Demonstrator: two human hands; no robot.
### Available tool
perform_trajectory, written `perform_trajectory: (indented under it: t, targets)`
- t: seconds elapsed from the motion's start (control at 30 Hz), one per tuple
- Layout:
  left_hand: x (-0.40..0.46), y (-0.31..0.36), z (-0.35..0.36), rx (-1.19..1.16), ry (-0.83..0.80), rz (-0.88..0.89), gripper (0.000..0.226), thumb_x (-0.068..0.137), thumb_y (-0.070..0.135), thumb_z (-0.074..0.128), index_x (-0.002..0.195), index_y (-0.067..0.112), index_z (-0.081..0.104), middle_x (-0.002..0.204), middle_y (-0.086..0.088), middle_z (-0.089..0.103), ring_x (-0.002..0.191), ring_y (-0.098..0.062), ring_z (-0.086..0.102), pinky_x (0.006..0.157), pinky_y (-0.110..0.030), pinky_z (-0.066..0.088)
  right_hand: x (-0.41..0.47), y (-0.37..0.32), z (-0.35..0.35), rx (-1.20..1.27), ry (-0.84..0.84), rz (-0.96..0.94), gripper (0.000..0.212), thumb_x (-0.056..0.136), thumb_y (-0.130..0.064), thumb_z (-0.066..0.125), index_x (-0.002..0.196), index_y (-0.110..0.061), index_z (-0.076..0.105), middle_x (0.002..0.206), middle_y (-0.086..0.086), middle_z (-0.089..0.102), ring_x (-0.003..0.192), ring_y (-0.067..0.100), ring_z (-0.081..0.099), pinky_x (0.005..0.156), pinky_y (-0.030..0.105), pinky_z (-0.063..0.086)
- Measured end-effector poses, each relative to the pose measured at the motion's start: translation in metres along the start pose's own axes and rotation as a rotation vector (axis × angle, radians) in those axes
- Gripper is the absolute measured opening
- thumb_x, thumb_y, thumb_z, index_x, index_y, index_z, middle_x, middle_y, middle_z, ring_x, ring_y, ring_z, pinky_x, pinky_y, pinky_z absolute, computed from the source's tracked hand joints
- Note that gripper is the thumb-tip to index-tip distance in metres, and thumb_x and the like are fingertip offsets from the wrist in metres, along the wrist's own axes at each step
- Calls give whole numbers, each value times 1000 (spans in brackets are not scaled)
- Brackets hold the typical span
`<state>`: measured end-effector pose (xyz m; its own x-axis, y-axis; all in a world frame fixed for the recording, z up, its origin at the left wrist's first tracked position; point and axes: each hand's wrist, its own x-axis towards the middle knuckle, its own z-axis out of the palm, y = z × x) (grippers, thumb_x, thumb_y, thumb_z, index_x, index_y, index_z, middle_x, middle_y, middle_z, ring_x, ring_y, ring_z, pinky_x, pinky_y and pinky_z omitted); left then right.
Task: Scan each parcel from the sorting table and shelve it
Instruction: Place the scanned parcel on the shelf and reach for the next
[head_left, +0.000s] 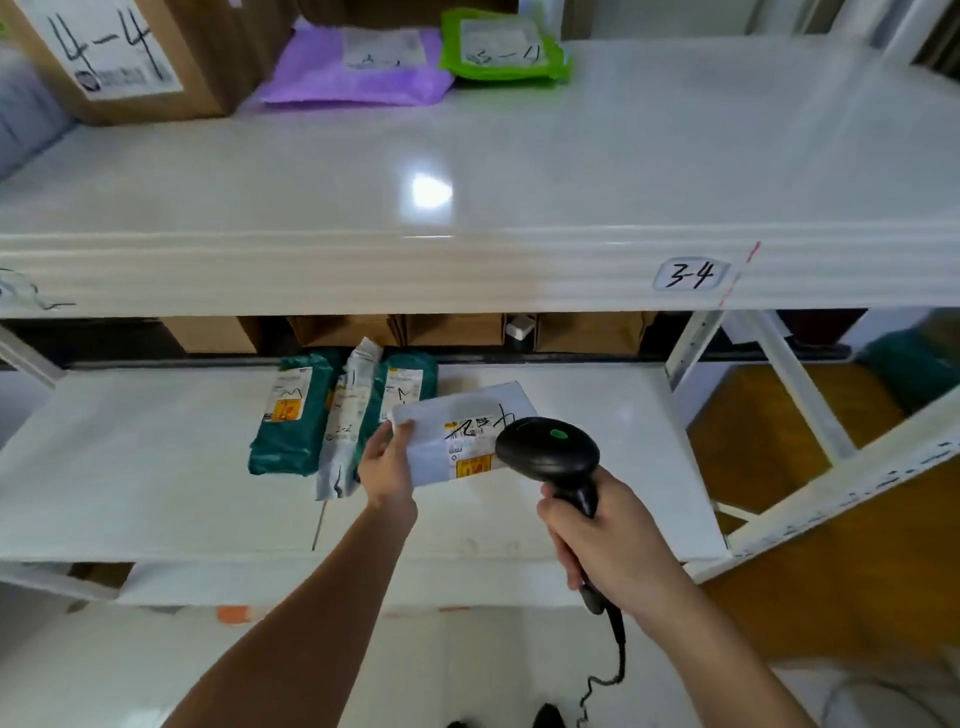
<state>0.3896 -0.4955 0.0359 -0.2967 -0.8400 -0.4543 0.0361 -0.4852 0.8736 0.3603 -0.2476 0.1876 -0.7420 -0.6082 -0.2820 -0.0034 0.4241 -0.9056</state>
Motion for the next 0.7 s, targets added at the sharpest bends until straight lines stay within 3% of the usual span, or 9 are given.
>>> perform_trajectory:
  t: [0.37,0.53,0.63,0.7]
  targets:
    - [111,-26,70,53,-68,-38,49,89,21,80,134,15,65,136,-7,63,126,-30,57,112,-49,45,61,32,-3,21,74,55,3,93,-9,56,95,-10,57,54,8,54,44,20,49,49,27,50]
    - [160,-29,105,86,-105,-27,50,93,25,76,139,20,57,128,-2,56,127,-28,52,115,-50,40,79,51,-7,33,79,105,4,93,-8,57,95,-11,58,48,3,51,42,18,49,49,29,51]
    - [187,-29,126,138,-138,30,54,95,26,74,143,14,53,135,-2,56,129,-27,52,117,-50,38,90,58,-12,29,95,124,5,93,-8,58,95,-13,59,48,4,52,42,18,50,49,30,52]
    - [205,-32,138,173,-191,52,56,94,27,75,140,5,53,126,-6,56,129,-32,54,115,-52,38,97,62,-16,20,109,131,5,93,-8,59,95,-13,59,49,4,52,41,17,50,48,27,51]
